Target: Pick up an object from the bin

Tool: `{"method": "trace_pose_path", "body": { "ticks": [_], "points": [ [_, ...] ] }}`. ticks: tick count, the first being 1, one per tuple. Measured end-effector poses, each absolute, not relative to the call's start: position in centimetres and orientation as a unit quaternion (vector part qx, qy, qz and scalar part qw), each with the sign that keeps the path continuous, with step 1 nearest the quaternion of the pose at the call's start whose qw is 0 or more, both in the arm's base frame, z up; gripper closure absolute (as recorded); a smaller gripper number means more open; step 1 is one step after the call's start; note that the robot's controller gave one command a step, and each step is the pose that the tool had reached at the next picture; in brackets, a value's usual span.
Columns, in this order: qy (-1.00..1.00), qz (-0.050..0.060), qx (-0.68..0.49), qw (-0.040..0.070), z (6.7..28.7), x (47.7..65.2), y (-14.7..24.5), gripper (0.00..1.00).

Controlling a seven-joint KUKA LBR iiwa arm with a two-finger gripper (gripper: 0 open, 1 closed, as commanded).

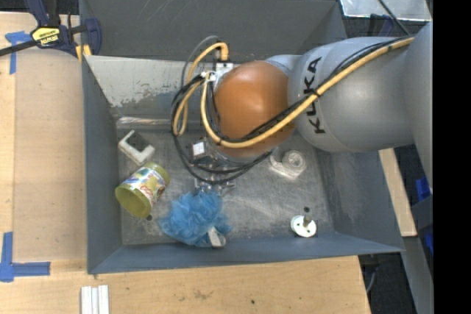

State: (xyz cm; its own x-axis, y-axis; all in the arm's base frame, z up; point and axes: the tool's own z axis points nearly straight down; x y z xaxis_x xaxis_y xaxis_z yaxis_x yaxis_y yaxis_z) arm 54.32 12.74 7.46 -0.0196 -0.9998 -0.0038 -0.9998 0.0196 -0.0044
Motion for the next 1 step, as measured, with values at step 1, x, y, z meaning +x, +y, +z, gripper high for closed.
{"method": "trace_pose_path", "body": {
  "ticks": [1],
  "points": [
    [0.725, 0.001, -0.688, 0.007, 7.49, 54.14, 12.34, 1.00]
  ]
}}
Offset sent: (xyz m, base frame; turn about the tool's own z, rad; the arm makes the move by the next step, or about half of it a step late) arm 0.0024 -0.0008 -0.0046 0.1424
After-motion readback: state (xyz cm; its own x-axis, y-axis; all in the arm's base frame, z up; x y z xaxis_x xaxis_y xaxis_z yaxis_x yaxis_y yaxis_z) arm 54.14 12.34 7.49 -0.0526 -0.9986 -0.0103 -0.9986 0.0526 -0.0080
